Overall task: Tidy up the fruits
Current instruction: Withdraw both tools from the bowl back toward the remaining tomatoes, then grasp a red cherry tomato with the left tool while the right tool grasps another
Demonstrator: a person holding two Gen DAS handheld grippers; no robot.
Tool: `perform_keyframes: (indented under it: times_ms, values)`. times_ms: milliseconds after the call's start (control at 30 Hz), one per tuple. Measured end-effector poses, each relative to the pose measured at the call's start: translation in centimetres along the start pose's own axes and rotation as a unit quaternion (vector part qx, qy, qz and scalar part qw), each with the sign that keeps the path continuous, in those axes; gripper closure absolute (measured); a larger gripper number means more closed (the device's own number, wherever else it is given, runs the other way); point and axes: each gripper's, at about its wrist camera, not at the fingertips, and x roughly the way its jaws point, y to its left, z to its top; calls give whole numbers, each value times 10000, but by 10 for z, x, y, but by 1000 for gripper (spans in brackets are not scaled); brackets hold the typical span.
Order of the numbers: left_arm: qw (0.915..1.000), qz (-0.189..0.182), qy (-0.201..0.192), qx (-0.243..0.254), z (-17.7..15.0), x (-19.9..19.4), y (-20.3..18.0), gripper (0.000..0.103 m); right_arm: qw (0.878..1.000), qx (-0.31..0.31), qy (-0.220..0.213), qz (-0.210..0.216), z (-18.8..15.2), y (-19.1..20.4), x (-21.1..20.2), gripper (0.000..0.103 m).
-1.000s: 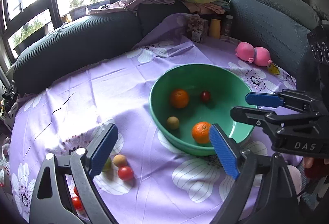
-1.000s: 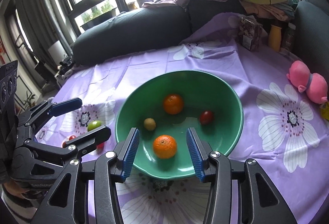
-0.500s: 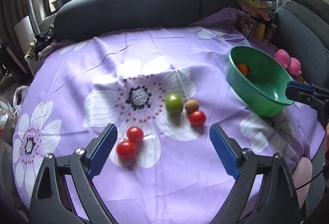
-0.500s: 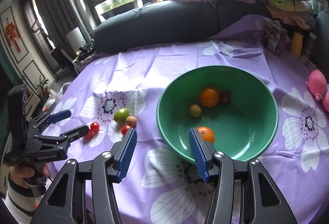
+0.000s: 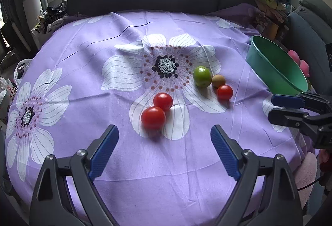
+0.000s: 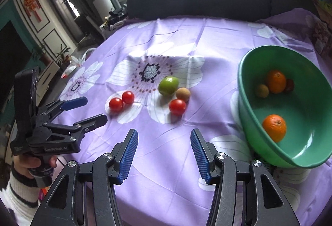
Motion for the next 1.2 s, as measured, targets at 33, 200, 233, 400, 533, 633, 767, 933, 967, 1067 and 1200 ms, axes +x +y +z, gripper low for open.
perform_keyframes:
  times_ms: [33,200,233,400,533,633,767,933,967,1067,1200]
  values:
    - [10000,-18,6,18,0,1,1,16,10000,0,27,42,1,2,3,50]
    - [9999,-84,58,29,0,6,6,21,9982,430,70,418,10,3,18,50]
    - [9999,-122,69,33,0,7,7,25,9973,505,88,528,12,3,22,50]
    - [9996,-243,127,52,1,13,9,31,9950,579,219,780,20,11,40,50]
    - [9993,-315,184,22,5,20,13,39,9932,655,314,913,29,16,56,50]
    - [9989,-383,267,7,7,25,16,43,9923,648,409,971,36,21,69,50]
    - [9986,-422,313,-6,9,31,20,50,9916,643,515,997,46,25,85,50]
    - [9980,-459,422,-22,11,39,24,57,9919,503,616,990,56,33,101,50]
    - [9980,-470,431,-43,11,40,25,58,9917,494,645,994,58,34,105,50]
    - [9976,-510,448,-103,12,43,27,58,9914,483,735,966,61,35,116,50]
    - [9975,-527,452,-126,14,45,27,60,9912,418,807,961,63,37,126,50]
